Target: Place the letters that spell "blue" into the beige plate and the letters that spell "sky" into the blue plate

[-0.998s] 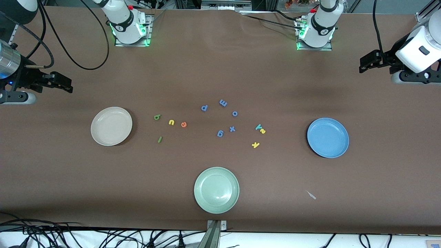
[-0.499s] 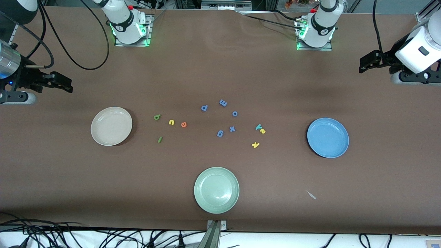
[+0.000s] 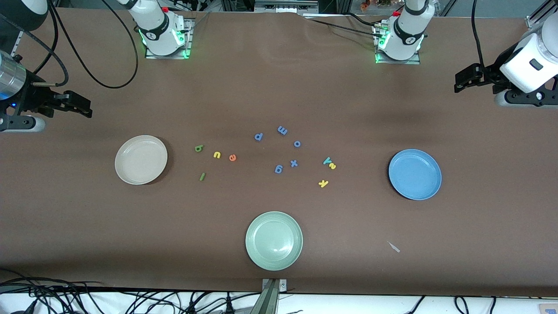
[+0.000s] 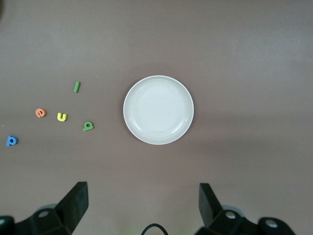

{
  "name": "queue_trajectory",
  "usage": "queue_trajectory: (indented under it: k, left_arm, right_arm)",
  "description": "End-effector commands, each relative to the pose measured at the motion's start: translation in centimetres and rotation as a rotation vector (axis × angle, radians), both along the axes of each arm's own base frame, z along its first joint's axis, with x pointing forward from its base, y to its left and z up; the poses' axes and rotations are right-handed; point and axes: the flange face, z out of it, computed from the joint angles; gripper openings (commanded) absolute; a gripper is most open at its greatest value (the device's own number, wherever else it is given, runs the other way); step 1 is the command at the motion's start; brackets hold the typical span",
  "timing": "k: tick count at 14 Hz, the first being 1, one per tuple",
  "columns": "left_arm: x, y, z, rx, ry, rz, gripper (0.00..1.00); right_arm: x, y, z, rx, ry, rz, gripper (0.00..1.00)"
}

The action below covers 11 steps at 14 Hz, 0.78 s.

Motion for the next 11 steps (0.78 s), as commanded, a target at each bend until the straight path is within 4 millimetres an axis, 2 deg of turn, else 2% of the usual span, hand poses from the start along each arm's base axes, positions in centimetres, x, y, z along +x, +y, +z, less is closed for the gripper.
queue_trajectory:
  k: [1, 11]
  left_arm:
    - [0.07, -0.08, 0.21, 0.010, 0.002, 0.000, 1.00]
    - [0.01, -0.07, -0.05, 0.010, 0.008, -0.002, 1.00]
  right_arm:
    - [0.00, 0.11, 0.43, 0.015, -0.004, 0.000, 1.00]
    - [-0.02, 0.16, 0.42, 0.019, -0.002, -0.001, 1.00]
